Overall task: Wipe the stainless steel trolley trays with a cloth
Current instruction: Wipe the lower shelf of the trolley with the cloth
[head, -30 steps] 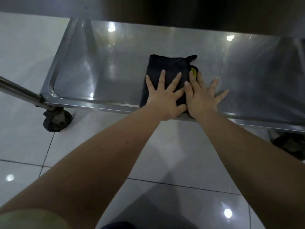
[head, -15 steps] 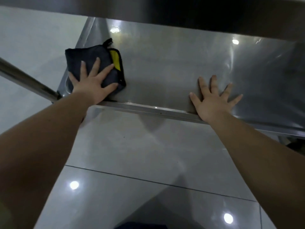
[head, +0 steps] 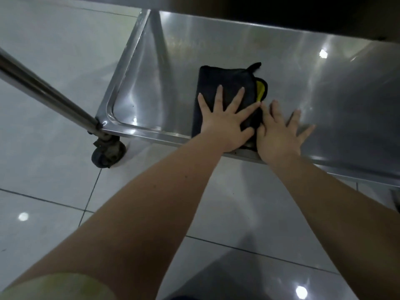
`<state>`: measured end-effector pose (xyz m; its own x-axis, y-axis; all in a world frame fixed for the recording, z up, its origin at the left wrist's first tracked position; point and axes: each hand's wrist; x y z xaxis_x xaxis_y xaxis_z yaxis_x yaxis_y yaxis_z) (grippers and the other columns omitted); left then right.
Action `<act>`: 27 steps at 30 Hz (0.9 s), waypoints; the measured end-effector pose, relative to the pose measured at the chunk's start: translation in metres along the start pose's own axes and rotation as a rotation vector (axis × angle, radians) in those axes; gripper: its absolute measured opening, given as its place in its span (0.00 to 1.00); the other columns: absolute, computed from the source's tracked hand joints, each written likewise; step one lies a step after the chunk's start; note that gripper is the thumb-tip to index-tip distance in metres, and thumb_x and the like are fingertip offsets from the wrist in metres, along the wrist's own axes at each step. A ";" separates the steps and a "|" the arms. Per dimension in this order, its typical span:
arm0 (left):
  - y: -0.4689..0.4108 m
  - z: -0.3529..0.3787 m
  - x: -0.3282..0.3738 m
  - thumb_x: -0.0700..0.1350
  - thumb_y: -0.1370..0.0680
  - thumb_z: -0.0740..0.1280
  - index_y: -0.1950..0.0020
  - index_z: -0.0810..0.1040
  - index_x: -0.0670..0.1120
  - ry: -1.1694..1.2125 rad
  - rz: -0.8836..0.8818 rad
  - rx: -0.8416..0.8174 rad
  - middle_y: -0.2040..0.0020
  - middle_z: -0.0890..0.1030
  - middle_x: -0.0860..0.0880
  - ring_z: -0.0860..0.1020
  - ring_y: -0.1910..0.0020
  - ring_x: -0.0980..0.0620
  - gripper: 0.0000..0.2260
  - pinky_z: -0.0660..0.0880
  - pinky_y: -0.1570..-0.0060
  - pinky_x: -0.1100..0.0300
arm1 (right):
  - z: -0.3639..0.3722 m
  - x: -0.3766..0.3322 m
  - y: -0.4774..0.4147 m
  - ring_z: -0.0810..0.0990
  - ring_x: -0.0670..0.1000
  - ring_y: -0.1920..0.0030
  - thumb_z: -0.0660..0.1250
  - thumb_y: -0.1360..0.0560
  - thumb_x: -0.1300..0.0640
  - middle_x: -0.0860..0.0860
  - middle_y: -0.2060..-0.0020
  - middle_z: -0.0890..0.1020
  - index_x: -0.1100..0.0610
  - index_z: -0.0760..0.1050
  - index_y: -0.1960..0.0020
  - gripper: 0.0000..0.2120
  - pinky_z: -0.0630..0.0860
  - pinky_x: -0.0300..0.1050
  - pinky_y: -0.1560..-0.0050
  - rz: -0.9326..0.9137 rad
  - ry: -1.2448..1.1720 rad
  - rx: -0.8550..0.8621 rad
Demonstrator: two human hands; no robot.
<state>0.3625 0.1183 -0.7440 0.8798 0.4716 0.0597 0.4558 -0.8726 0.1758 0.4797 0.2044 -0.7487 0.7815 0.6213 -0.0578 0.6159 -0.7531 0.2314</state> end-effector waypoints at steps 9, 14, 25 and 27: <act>-0.002 -0.002 -0.039 0.74 0.29 0.46 0.25 0.45 0.70 0.048 0.012 0.036 0.20 0.42 0.57 0.38 0.23 0.39 0.33 0.38 0.35 0.25 | -0.001 0.025 -0.022 0.37 0.65 0.24 0.35 0.23 0.33 0.39 0.22 0.40 0.32 0.35 0.26 0.26 0.34 0.78 0.37 -0.011 0.060 -0.009; -0.015 -0.011 -0.123 0.75 0.30 0.49 0.26 0.47 0.72 0.054 -0.210 0.037 0.20 0.43 0.59 0.40 0.22 0.40 0.33 0.40 0.34 0.25 | -0.001 0.025 -0.022 0.39 0.65 0.24 0.37 0.23 0.32 0.39 0.22 0.42 0.32 0.38 0.26 0.26 0.36 0.79 0.36 -0.004 0.034 0.031; -0.051 -0.017 -0.152 0.73 0.29 0.49 0.26 0.49 0.71 0.098 -0.463 0.070 0.20 0.44 0.58 0.39 0.23 0.39 0.31 0.37 0.35 0.26 | 0.003 0.020 -0.019 0.37 0.69 0.25 0.36 0.23 0.33 0.43 0.21 0.40 0.35 0.35 0.25 0.27 0.32 0.75 0.35 -0.060 0.064 0.070; -0.072 -0.019 -0.133 0.73 0.27 0.49 0.26 0.49 0.71 0.073 -0.427 0.056 0.20 0.43 0.57 0.39 0.23 0.38 0.31 0.38 0.35 0.25 | 0.004 0.020 -0.019 0.36 0.69 0.25 0.35 0.24 0.33 0.43 0.22 0.39 0.34 0.34 0.26 0.27 0.32 0.75 0.34 -0.070 0.077 0.064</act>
<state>0.2103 0.1210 -0.7457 0.5997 0.7978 0.0627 0.7852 -0.6017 0.1462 0.4841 0.2302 -0.7586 0.7278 0.6857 0.0037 0.6757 -0.7180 0.1671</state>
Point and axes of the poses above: each hand's wrist, its own y-axis away from the middle knuckle, its own z-axis out of the palm, x = y × z
